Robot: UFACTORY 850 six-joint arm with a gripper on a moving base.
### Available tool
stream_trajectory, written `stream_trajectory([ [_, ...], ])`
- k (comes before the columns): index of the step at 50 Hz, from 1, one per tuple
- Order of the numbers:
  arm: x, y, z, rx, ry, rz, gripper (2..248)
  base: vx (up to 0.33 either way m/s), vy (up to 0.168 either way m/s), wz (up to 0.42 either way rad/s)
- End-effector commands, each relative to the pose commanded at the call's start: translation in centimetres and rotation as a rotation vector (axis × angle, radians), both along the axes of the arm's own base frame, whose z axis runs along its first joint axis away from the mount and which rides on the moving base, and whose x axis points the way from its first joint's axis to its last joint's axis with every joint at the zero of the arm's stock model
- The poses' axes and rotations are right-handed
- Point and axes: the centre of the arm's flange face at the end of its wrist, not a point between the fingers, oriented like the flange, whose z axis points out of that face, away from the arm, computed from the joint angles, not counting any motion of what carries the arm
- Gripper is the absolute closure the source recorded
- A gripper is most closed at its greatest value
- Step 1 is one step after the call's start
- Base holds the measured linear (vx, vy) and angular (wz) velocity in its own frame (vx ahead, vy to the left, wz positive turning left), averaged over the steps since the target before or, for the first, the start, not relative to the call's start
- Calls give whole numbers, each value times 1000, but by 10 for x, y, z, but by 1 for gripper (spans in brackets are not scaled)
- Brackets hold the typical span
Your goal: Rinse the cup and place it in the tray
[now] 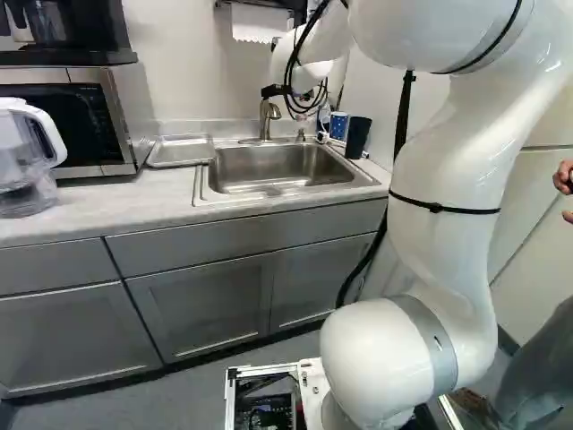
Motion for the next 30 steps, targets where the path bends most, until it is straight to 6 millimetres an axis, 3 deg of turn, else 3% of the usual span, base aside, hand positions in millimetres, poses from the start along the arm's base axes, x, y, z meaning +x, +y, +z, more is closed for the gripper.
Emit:
stream_trajectory([
  [30, 32, -5, -3, 1, -12, -12, 3, 0, 0, 0],
])
